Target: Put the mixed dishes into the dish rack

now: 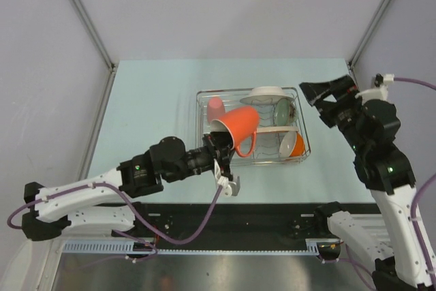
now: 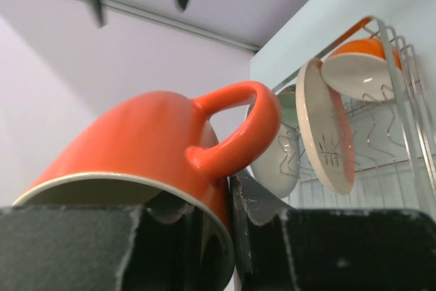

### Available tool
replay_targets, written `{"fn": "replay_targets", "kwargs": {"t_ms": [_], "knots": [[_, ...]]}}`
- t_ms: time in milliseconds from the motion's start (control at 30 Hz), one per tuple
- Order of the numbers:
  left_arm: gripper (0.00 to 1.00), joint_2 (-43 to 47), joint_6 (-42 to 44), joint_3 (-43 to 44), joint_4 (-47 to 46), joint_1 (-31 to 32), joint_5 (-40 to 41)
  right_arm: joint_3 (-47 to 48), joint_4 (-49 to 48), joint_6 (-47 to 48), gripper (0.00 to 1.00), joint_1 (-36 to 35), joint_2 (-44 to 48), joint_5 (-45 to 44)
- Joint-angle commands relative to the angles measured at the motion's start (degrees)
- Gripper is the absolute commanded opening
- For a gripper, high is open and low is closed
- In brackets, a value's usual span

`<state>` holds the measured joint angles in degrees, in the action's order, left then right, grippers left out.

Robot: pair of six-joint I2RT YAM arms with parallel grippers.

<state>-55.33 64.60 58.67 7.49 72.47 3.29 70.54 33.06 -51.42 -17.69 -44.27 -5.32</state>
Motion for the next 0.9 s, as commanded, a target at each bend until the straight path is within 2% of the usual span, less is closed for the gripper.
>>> {"fn": "replay_targets", "kwargs": {"t_ms": [0, 33, 167, 233, 333, 433, 467, 600, 733, 867], "knots": [[0.00, -0.48, 9.93, -5.84, -28.01, -3.11, -0.82, -0.41, -18.89, -7.46, 1.00, 4.41, -7.38, 24.97], [0.00, -0.57, 10.37, -6.81, -29.79, -4.17, -1.79, -0.58, -21.26, -9.56, 1.00, 5.03, -8.89, 31.97], [0.00, -1.44, 13.97, -11.38, -37.27, -7.51, -8.20, -0.93, -27.95, -8.97, 1.00, 6.79, -14.17, 42.13], [0.00, -1.79, 13.63, -11.22, -38.07, -7.78, -10.14, -1.72, -29.80, -8.61, 1.00, 7.23, -16.88, 49.31], [0.00, -3.20, 12.22, -10.42, -40.00, -8.39, -11.19, -3.92, -32.53, -8.79, 1.00, 7.32, -18.74, 55.31], [0.00, -3.99, 11.61, -10.60, -41.67, -8.48, -12.08, -6.29, -37.17, -9.83, 1.00, 7.41, -18.92, 59.27], [0.00, -4.26, 11.17, -10.42, -41.41, -8.40, -12.34, -6.90, -42.06, -13.50, 1.00, 7.41, -19.44, 60.33], [0.00, -5.14, 10.64, -10.95, -42.20, -8.48, -12.26, -8.84, -48.08, -18.53, 1.00, 7.41, -19.10, 61.75], [0.00, -5.22, 9.50, -12.09, -42.20, -8.39, -13.13, -11.83, -60.61, -27.75, 1.00, 7.32, -18.66, 62.28], [0.00, -5.75, 9.41, -12.18, -43.08, -8.31, -12.78, -13.50, -63.73, -30.85, 1.00, 5.92, -17.78, 61.57]]}}
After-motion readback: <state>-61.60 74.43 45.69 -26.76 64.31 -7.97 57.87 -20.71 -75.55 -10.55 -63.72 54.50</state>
